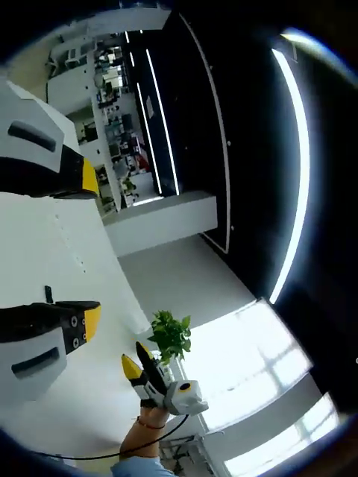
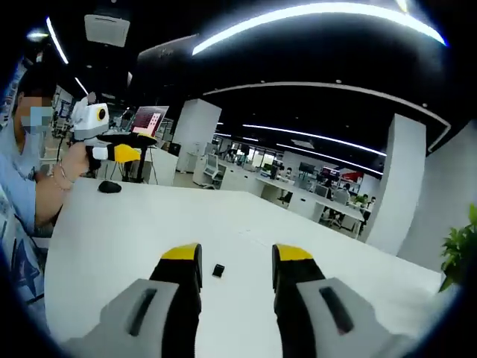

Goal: Snap the two parts of the plastic buckle together until the buckle closes and remains connected.

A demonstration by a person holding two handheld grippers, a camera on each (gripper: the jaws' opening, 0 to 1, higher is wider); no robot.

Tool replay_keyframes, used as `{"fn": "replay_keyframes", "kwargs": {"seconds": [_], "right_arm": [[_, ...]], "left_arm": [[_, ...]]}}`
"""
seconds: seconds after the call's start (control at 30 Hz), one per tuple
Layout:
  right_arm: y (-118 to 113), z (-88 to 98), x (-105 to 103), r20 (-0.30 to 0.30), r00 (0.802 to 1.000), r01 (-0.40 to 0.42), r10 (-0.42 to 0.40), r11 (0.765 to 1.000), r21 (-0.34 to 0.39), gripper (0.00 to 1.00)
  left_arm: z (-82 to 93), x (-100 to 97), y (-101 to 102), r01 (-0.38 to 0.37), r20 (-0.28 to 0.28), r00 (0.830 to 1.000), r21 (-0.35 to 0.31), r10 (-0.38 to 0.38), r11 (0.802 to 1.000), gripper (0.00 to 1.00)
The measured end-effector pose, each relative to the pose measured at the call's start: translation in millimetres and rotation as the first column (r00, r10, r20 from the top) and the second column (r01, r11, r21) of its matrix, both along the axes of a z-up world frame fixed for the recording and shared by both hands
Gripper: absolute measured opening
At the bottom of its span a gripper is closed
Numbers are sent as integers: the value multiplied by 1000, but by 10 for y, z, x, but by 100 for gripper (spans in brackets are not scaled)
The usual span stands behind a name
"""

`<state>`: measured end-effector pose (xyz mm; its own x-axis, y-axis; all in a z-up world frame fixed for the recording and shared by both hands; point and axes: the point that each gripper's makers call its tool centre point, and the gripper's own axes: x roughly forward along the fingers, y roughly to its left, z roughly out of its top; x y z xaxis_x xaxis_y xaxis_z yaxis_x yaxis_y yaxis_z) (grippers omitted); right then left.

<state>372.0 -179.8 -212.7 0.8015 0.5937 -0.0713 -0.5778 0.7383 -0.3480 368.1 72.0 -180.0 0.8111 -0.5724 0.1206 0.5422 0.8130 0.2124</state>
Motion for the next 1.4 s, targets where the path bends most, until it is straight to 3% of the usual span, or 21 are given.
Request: {"fn": "replay_keyframes", "kwargs": {"seconds": [0.2,0.3,0.53,0.7,1.0,1.4], "right_arm": [[-251,-64,-216,85,993,83,-86,996,34,37],[-355,-165,-260,90,988,117,-123,991,69,38],[-596,-249,-238,101,979,163,-175,981,109,37],[-797,-229,-208,123,962,226,-242,965,129,37],[-911,-157,-256,175,936,290,-306,950,111,40],[-906,-276,-223,135,942,298,-306,952,74,42]], "left_arm": [[-194,-60,249,-99,18,995,-51,100,994,59],[-329,-64,348,-141,15,990,-84,142,986,59],[-585,46,489,-222,-4,975,-87,222,971,59],[-669,60,538,-254,-1,967,-80,255,964,60],[-680,72,642,-301,-5,954,-73,301,951,61],[-717,91,604,-323,-5,946,-29,323,946,62]]}}
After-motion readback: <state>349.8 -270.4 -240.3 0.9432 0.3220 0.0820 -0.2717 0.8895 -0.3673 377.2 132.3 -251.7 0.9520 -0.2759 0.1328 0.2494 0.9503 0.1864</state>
